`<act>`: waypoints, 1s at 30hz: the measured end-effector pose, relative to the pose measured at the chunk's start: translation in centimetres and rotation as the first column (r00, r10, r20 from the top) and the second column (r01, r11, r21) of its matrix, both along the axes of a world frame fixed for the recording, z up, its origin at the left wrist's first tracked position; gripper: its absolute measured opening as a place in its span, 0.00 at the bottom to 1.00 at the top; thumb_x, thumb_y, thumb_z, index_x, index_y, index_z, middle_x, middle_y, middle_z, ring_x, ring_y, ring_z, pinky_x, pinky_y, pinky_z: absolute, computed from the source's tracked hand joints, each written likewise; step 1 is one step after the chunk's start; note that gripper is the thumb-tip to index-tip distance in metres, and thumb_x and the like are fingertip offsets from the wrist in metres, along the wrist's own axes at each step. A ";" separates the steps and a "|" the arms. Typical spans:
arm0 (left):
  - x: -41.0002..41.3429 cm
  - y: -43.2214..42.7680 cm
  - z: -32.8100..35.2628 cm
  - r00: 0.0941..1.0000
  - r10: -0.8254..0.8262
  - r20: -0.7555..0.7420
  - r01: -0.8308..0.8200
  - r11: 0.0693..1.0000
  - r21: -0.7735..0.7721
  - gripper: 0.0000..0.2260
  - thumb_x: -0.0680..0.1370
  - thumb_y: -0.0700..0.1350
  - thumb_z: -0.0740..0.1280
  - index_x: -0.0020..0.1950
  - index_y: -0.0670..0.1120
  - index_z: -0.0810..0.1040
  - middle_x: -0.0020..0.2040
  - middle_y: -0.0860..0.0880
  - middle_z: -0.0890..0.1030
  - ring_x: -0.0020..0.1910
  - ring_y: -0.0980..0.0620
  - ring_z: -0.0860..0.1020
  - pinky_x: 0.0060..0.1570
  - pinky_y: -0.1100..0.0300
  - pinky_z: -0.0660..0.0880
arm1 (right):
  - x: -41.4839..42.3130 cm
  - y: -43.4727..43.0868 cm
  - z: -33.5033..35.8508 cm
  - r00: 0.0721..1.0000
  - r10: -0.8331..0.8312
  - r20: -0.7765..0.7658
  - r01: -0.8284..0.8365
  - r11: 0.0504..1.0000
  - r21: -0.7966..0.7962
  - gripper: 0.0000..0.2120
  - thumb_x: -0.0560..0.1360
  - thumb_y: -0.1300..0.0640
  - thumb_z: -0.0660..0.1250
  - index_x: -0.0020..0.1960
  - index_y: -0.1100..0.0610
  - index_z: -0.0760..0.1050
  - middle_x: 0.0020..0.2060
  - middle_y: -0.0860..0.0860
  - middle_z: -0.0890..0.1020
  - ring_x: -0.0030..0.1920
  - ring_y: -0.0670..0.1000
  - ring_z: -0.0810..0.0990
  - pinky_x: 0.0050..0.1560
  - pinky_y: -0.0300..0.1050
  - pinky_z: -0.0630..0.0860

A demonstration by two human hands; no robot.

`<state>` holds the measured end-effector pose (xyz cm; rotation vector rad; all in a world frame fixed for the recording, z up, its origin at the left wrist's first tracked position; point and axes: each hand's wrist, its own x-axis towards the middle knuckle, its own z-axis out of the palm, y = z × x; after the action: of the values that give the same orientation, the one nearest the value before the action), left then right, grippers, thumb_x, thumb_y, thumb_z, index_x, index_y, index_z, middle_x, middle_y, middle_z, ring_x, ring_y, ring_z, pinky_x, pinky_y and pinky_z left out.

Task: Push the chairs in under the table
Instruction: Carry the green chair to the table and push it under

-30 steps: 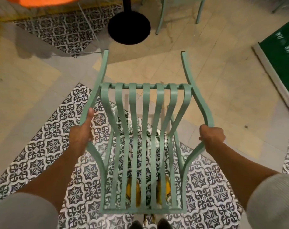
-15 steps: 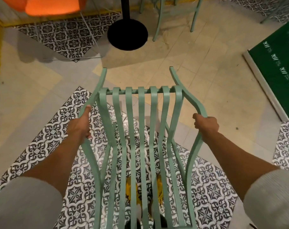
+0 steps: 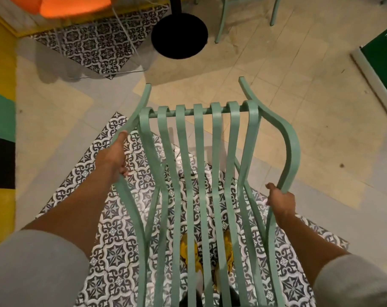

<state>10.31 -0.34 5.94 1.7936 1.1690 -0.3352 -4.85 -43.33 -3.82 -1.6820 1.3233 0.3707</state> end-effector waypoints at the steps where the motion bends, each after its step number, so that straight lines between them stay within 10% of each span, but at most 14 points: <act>1: 0.1 0.2 0.0 1.000 0.002 0.004 -0.002 1.000 -0.018 0.33 0.66 0.75 0.73 0.44 0.44 0.77 0.33 0.46 0.74 0.24 0.48 0.69 0.31 0.55 0.75 | 0.4 0.0 0.1 1.000 0.004 -0.022 -0.004 1.000 -0.004 0.20 0.77 0.50 0.71 0.54 0.68 0.81 0.43 0.60 0.85 0.42 0.58 0.81 0.49 0.56 0.79; 9: -4.8 0.9 -1.0 0.949 -0.153 0.275 0.189 0.976 -0.108 0.24 0.73 0.68 0.74 0.38 0.47 0.79 0.32 0.48 0.78 0.30 0.52 0.75 0.39 0.56 0.75 | 2.7 -0.2 -0.2 0.998 0.013 -0.069 -0.015 0.999 -0.035 0.20 0.75 0.52 0.67 0.59 0.66 0.79 0.49 0.62 0.85 0.41 0.58 0.81 0.38 0.46 0.74; 16: -13.1 0.8 -9.7 0.995 -0.098 -0.015 0.095 0.986 -0.139 0.34 0.70 0.73 0.74 0.44 0.39 0.83 0.38 0.41 0.84 0.35 0.48 0.78 0.44 0.53 0.75 | 4.4 -1.2 -1.7 0.995 -0.001 -0.105 -0.008 0.996 -0.090 0.27 0.68 0.46 0.67 0.58 0.65 0.81 0.49 0.62 0.86 0.46 0.64 0.85 0.41 0.52 0.78; 30: -11.7 0.8 -10.5 0.991 -0.028 -0.134 0.023 0.999 -0.039 0.07 0.72 0.43 0.73 0.44 0.40 0.81 0.33 0.47 0.77 0.30 0.50 0.72 0.35 0.56 0.74 | 7.0 -1.8 1.3 0.994 0.045 -0.096 -0.052 0.996 -0.075 0.20 0.73 0.50 0.66 0.57 0.65 0.79 0.38 0.59 0.83 0.33 0.58 0.80 0.37 0.49 0.78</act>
<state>-1.40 0.50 -4.59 1.7767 1.2255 -0.4963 2.14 -45.17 -2.52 -1.7825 1.3824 0.4370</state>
